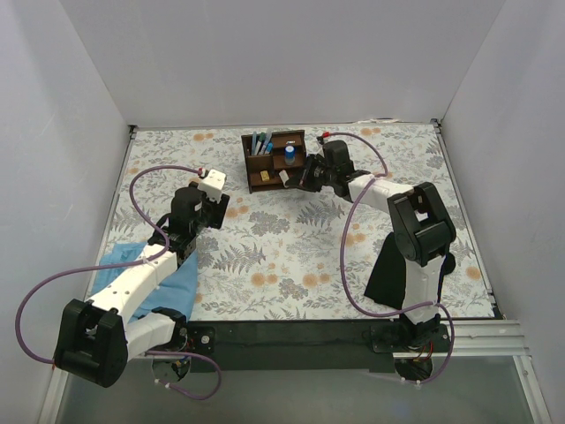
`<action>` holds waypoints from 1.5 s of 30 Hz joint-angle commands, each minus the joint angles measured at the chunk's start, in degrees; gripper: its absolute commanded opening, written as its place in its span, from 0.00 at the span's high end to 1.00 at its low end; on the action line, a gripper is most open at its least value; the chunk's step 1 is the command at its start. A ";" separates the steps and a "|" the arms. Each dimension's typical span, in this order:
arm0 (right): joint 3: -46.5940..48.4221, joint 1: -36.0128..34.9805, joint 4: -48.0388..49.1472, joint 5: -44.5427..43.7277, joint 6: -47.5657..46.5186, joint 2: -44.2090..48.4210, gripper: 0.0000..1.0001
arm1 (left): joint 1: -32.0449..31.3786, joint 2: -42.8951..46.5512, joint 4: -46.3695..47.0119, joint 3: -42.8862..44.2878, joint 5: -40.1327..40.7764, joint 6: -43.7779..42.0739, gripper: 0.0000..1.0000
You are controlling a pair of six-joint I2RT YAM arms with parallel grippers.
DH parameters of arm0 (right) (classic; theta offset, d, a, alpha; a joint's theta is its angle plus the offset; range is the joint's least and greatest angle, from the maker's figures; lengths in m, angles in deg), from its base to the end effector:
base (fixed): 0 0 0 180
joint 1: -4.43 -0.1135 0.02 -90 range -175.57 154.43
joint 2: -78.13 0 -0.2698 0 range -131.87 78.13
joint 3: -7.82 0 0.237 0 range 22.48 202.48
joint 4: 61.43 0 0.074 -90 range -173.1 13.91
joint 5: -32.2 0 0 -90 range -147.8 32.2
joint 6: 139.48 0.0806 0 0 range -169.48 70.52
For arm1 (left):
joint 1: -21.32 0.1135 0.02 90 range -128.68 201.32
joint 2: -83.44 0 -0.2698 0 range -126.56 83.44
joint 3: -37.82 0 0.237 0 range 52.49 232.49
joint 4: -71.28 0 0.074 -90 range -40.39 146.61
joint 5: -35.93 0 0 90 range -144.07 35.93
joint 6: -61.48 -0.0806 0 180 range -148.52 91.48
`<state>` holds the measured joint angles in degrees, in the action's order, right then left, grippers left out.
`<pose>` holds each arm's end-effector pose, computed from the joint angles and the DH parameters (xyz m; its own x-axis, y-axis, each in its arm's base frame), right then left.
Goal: Sort the stationery into containers
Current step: Place the stationery in the storage box.
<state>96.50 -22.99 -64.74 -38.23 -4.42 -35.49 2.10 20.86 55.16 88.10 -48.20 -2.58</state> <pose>0.4093 0.2427 0.1898 -0.7893 0.3419 -0.5100 -0.1941 0.6491 0.7355 0.2510 -0.0788 0.2291 -0.5102 -0.2829 -0.8122 0.0215 0.9398 -0.3409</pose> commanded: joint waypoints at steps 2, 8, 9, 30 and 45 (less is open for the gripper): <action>0.86 -1.14 -0.98 -4.80 0.03 2.62 0.99 | 0.33 1.24 1.10 -0.28 -0.77 -0.71 0.46; 4.03 -2.55 -3.18 -8.58 1.26 -0.10 0.99 | 0.33 3.87 1.10 -1.86 -0.60 -0.62 0.46; 4.55 -2.64 -3.09 -8.85 1.26 -0.28 0.99 | 0.33 4.40 1.01 -2.13 -0.42 -0.45 0.46; 9.83 -6.15 -7.93 -22.56 -0.15 -2.74 0.99 | 0.41 8.62 0.22 -5.56 -0.77 1.22 0.46; 15.28 -7.12 -7.84 -24.49 -1.73 -7.66 0.99 | 0.42 10.03 0.49 -6.52 -1.39 0.78 0.46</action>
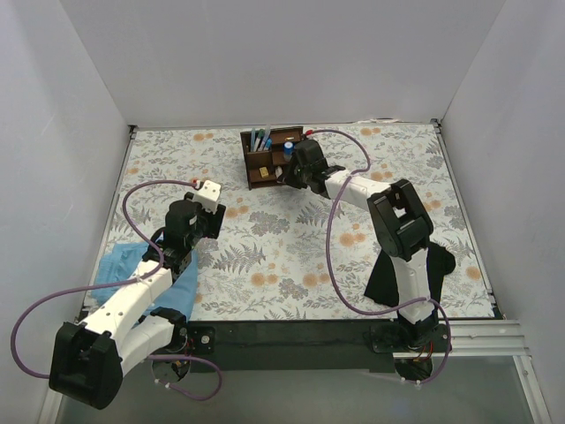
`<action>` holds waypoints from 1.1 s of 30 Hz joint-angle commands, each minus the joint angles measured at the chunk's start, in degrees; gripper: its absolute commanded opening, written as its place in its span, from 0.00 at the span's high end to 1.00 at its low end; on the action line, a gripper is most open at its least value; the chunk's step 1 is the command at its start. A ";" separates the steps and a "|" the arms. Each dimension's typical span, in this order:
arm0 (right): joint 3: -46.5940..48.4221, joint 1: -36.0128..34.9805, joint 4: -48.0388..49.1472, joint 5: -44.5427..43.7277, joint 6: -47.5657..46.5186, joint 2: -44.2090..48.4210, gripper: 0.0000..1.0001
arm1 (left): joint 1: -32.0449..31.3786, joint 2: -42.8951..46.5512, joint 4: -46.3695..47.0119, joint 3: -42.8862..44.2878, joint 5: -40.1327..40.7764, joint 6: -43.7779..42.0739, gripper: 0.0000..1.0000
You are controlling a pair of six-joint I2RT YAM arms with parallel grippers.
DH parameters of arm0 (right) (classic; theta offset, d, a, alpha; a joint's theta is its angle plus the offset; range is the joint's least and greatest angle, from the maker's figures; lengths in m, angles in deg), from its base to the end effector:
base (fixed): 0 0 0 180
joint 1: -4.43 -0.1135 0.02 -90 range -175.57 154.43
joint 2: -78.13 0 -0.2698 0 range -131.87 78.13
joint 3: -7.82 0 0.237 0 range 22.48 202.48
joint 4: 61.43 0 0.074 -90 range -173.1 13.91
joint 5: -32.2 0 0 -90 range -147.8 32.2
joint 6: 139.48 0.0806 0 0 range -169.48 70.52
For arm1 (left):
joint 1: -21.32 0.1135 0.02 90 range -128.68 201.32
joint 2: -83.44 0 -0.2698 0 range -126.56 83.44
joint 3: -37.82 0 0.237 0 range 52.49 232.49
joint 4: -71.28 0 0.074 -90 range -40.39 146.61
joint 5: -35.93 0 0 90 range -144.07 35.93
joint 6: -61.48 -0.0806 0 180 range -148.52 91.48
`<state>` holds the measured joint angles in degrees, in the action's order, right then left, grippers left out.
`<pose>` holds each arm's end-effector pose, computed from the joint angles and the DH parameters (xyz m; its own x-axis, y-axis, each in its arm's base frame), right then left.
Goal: Sort the stationery into containers
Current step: Place the stationery in the storage box.
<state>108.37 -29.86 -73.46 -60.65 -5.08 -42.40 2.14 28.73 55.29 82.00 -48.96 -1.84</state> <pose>0.4243 0.2845 0.1830 -0.6822 0.3806 -0.6243 -0.0707 0.8155 0.5745 0.2245 -0.0705 0.2215 -0.4900 -0.3031 -0.8174 0.0358 0.9298 -0.3662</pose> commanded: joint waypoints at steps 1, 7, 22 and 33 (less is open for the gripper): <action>3.50 -0.26 0.88 -2.24 -1.16 -0.85 0.99 | 0.37 2.33 0.09 -0.60 -0.62 0.13 0.46; 4.55 -0.35 0.97 -3.21 -1.60 -0.93 0.99 | 0.46 2.60 -0.17 -0.69 -0.88 0.66 0.47; 8.51 -0.43 2.20 -4.71 -3.62 -4.27 0.99 | 0.37 1.72 -0.35 -0.34 -1.85 1.01 0.47; 6.58 -1.14 2.90 -4.27 -5.29 -1.64 0.39 | 0.46 2.16 -1.05 0.28 -2.11 1.36 0.47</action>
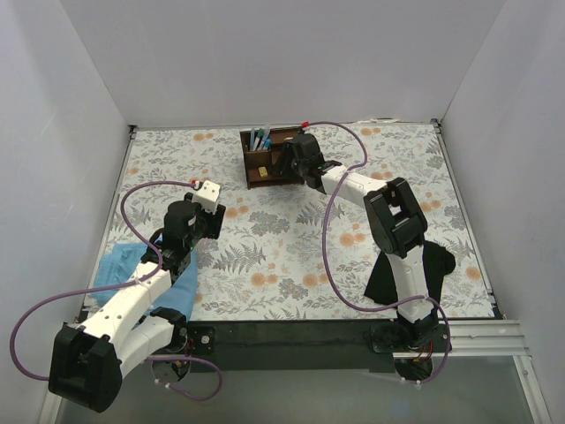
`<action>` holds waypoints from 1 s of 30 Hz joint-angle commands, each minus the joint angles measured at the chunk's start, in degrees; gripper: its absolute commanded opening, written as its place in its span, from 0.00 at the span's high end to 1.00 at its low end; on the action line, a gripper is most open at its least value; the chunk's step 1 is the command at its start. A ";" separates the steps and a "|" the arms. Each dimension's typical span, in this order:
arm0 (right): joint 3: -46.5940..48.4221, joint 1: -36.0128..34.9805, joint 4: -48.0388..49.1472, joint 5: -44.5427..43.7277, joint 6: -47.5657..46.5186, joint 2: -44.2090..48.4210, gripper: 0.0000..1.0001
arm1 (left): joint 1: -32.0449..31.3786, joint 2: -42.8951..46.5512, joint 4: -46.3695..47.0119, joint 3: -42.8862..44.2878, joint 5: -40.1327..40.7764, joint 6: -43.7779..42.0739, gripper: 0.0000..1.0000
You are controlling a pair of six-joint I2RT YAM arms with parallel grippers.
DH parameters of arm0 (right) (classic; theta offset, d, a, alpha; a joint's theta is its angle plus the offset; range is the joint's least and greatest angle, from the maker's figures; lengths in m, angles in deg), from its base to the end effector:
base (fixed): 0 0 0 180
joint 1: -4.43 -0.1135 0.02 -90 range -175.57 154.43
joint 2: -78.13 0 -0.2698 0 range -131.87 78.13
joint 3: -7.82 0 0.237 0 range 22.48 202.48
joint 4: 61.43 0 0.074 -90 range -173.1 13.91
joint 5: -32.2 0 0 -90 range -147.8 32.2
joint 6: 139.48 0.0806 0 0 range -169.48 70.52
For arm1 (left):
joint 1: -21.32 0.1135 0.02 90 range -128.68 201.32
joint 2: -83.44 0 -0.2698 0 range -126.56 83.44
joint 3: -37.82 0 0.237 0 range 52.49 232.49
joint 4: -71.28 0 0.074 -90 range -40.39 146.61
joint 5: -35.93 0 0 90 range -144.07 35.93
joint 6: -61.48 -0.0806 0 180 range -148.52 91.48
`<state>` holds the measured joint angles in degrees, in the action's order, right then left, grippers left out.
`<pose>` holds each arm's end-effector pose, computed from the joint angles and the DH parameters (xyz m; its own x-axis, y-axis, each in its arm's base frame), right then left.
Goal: Sort the stationery into containers
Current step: Place the stationery in the storage box, then reset both arms
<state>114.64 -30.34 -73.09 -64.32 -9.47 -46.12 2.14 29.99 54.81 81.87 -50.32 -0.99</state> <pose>0.4427 0.2962 0.1906 -0.6178 0.3487 -0.7048 -0.1148 0.8467 0.5195 0.2209 -0.0713 0.2242 -0.4913 -0.3174 -0.8111 0.0509 0.9192 -0.3906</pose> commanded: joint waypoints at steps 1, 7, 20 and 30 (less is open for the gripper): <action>-0.13 -0.57 2.53 -0.59 -1.07 2.86 0.38 | 0.46 1.07 -0.57 0.50 -0.67 0.51 0.47; -5.04 -0.57 0.95 -0.59 -2.65 8.47 0.35 | 0.46 2.65 -2.85 1.55 -0.67 1.21 0.47; -20.06 -0.57 -12.58 -15.93 -29.88 31.77 0.02 | 0.46 3.54 1.45 5.68 5.12 4.98 0.17; -35.98 0.66 -9.69 -24.33 -43.00 50.93 0.02 | 0.46 -7.36 4.88 14.73 1.35 14.39 0.16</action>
<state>81.39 -29.90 -84.67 -85.35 -46.39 -1.38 2.25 25.14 58.26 92.54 -48.22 7.88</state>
